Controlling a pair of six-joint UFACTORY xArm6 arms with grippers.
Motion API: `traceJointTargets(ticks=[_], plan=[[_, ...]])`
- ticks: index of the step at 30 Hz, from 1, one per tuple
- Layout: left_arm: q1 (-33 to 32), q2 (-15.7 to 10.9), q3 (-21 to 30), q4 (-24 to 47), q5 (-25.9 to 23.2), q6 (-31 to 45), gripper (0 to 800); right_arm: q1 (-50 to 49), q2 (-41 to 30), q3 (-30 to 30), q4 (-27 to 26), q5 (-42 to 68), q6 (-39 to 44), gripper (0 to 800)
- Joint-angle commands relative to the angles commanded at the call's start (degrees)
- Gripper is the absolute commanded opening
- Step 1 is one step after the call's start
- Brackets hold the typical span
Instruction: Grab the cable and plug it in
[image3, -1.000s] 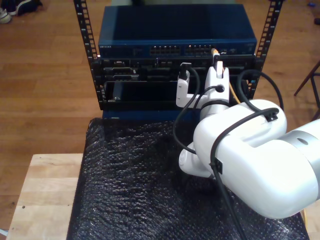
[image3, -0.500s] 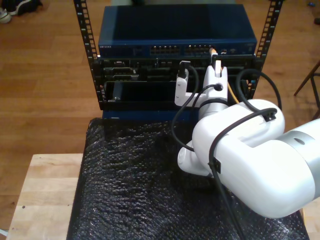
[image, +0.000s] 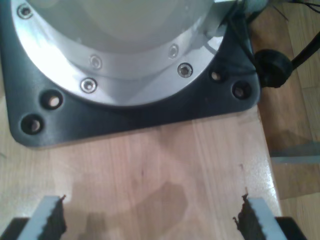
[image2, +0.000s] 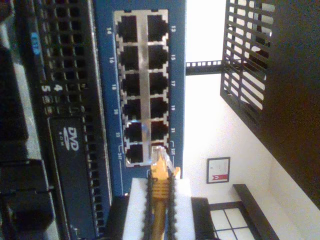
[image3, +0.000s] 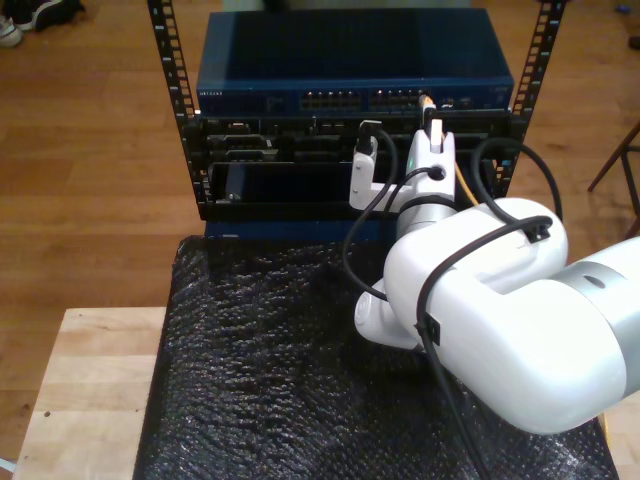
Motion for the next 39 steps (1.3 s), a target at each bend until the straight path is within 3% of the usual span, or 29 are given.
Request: traceJointTargets(ticks=[39], plan=[[0.0,0.0,0.0,0.0,0.0,0.0,800,-0.4,1.2,-1.7,-0.1,-0.4,0.1,0]])
